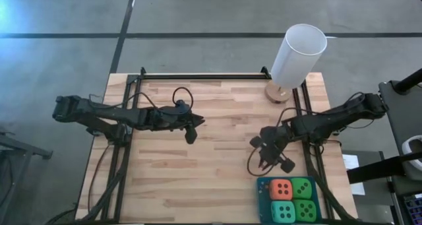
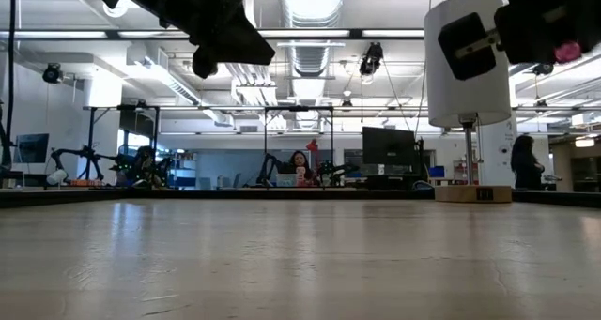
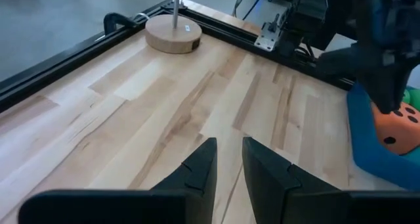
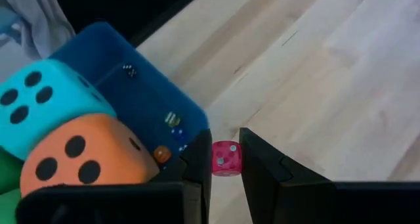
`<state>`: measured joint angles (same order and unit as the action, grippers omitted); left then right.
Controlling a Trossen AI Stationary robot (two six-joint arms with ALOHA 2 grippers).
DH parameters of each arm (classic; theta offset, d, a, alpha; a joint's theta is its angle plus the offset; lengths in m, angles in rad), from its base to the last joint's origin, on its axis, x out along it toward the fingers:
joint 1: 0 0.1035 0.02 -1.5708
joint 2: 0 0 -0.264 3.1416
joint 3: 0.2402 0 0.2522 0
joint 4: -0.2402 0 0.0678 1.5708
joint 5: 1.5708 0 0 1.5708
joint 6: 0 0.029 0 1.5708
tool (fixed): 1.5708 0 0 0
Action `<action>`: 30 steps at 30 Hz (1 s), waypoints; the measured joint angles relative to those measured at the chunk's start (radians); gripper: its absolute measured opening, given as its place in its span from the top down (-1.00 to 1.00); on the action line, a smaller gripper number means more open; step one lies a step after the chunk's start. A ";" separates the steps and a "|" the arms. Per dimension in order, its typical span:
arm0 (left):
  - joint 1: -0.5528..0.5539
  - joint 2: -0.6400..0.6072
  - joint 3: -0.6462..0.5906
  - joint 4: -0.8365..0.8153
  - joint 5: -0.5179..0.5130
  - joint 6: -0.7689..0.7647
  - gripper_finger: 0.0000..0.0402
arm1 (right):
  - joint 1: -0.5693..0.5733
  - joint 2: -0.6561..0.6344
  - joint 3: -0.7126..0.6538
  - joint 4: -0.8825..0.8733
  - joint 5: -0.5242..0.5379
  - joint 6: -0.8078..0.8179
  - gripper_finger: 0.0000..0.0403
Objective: Pick & Place Dice
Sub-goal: Put the small pink die into the blue bin
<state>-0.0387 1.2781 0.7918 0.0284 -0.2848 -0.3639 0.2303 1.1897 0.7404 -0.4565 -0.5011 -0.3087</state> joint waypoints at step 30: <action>-0.006 0.000 0.000 0.004 0.076 0.050 0.61 | 0.080 0.008 -0.227 0.316 -0.085 0.017 0.51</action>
<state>-0.0444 1.2781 0.7921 0.0329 -0.2085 -0.3138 0.3103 1.1980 0.5134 -0.1404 -0.5858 -0.2913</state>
